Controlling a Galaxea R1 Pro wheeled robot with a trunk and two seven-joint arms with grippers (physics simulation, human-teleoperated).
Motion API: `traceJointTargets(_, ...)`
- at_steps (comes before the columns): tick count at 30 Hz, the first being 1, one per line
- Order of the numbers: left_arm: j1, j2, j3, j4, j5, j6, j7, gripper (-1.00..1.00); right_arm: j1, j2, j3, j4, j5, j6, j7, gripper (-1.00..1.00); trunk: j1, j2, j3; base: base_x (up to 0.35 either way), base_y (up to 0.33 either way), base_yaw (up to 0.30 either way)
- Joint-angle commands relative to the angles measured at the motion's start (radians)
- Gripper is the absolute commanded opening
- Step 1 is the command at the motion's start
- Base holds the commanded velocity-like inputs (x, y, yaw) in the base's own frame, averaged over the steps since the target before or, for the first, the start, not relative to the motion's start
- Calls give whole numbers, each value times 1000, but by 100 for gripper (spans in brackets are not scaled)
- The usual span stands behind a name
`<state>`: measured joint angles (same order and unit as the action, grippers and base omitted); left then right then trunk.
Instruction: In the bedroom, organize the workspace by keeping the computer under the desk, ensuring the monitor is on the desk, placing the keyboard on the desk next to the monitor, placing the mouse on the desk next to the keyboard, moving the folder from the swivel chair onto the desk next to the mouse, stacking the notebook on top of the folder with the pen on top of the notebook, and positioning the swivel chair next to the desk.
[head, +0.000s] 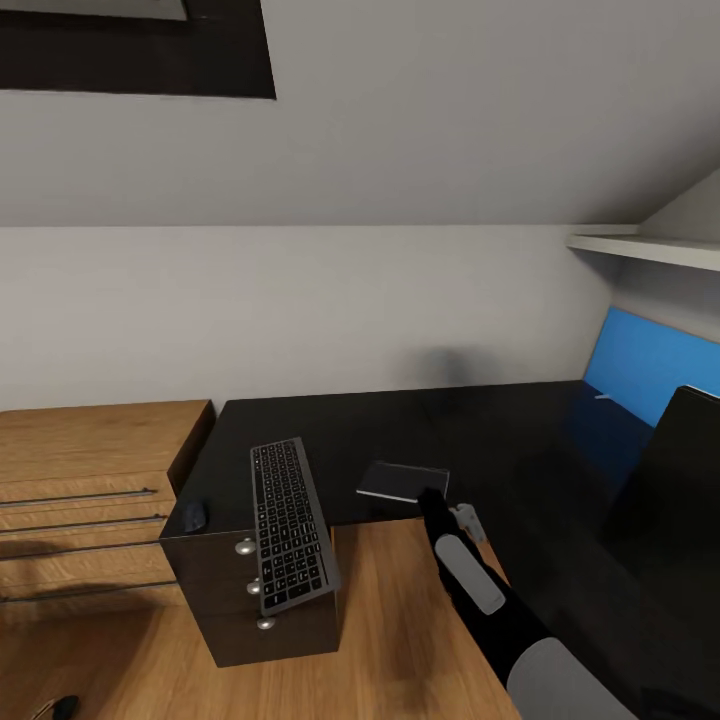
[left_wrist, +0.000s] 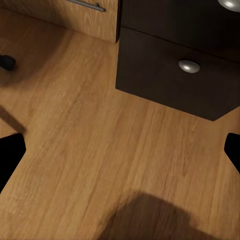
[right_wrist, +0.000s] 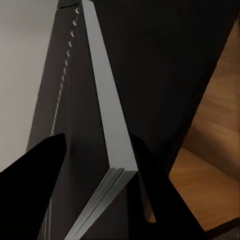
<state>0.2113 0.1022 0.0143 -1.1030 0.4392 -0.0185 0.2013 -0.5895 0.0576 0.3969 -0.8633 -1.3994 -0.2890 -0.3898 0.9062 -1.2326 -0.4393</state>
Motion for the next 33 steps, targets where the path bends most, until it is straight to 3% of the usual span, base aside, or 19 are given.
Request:
traceJointTargets(1, 0, 1, -2, -1, 10, -2, 4, 100, -1, 0, 3, 0, -26, -7, -2, -100, 0, -1, -1, 0, 0, 0)
traceJointTargets(6, 0, 1, -2, -1, 11, -2, 3, 100, -1, 2, 3, 2, -98, -7, 0, -100, 0, -1, -1, 0, 0, 0)
traceJointTargets(7, 0, 1, -2, -2, 11, -1, 3, 100, -1, 2, 4, 1, -131, -7, 0, -100, 0, -1, -1, 0, 0, 0)
traceJointTargets(11, 0, 1, -2, -7, 10, -1, 3, 100, -1, 1, 5, 1, -147, -7, 2, -100, 0, -1, -1, 0, 0, 0)
traceJointTargets(19, 0, 1, -1, -58, 13, -3, 5, 100, -1, 0, 8, 1, -142, -8, 3, -100, 0, -1, -1, 0, 0, 0)
traceJointTargets(33, 0, -1, -3, -69, 13, 0, 7, 100, -1, -6, 10, 0, -127, -9, 4, -100, 54, -99, -45, 0, 0, 0)
